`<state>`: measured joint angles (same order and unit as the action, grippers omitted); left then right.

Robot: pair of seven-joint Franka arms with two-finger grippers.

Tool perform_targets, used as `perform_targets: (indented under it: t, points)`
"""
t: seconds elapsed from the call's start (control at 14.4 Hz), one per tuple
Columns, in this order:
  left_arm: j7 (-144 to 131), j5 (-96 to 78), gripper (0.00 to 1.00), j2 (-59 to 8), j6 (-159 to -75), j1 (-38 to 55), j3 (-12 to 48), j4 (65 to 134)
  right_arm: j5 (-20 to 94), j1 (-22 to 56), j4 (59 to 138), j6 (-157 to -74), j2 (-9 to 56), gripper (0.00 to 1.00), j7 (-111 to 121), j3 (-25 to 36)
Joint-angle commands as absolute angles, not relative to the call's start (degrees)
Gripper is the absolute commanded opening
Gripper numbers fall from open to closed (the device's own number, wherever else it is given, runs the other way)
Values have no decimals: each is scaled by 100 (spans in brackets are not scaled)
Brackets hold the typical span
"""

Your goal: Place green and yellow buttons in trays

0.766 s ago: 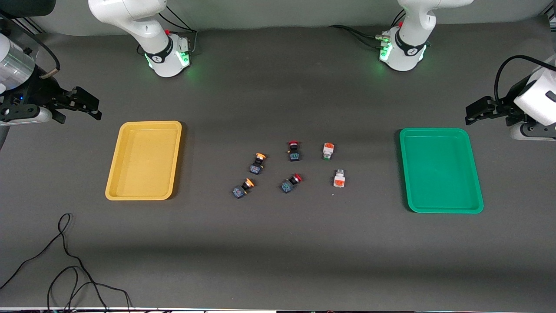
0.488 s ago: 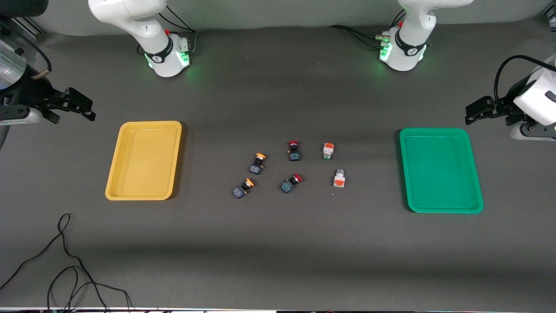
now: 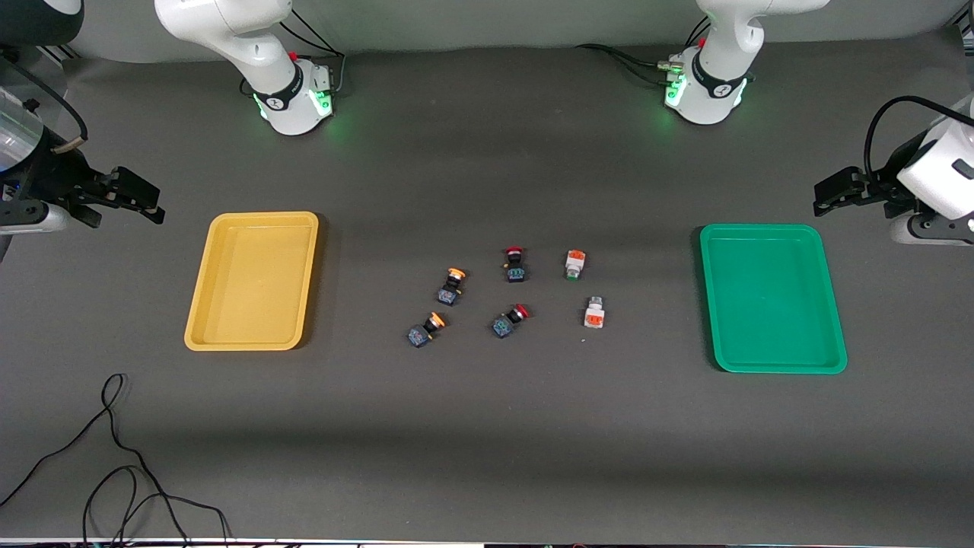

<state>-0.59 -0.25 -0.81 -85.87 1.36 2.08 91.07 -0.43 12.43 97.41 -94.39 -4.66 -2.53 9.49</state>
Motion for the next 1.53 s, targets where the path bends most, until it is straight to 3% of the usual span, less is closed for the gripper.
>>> perform_targets:
  t: [0.0,0.21,0.35,0.49,0.7,0.91,1.25,1.46]
  points:
    - [18,-8,100,9,-8569,237,202,9316,122,1266,9467,-9369,-124,100,-220,958]
    - [-105,-35,100,9,-8823,587,229,9614,280,1301,9440,-9369,271,100,-194,923]
    - [-324,-61,100,-9,-9043,895,229,9851,316,1571,9431,-9421,587,94,-316,888]
    - [-762,-140,100,9,-9639,1229,237,10299,456,1766,9457,-9623,913,100,-683,888]
    - [-1684,-211,100,-52,-10150,1888,246,10547,606,2143,9492,-10097,1440,100,-1107,896]
    - [-2292,-324,100,-70,-10353,2363,246,10634,868,2486,9501,-10729,2159,100,-2211,888]
    - [-2768,-475,100,-88,-10503,2838,246,10696,1939,2864,9475,-12600,3496,100,-3251,888]
    - [-2795,-475,100,-158,-11072,2988,246,11256,2417,3137,9431,-13313,3919,100,-3646,888]
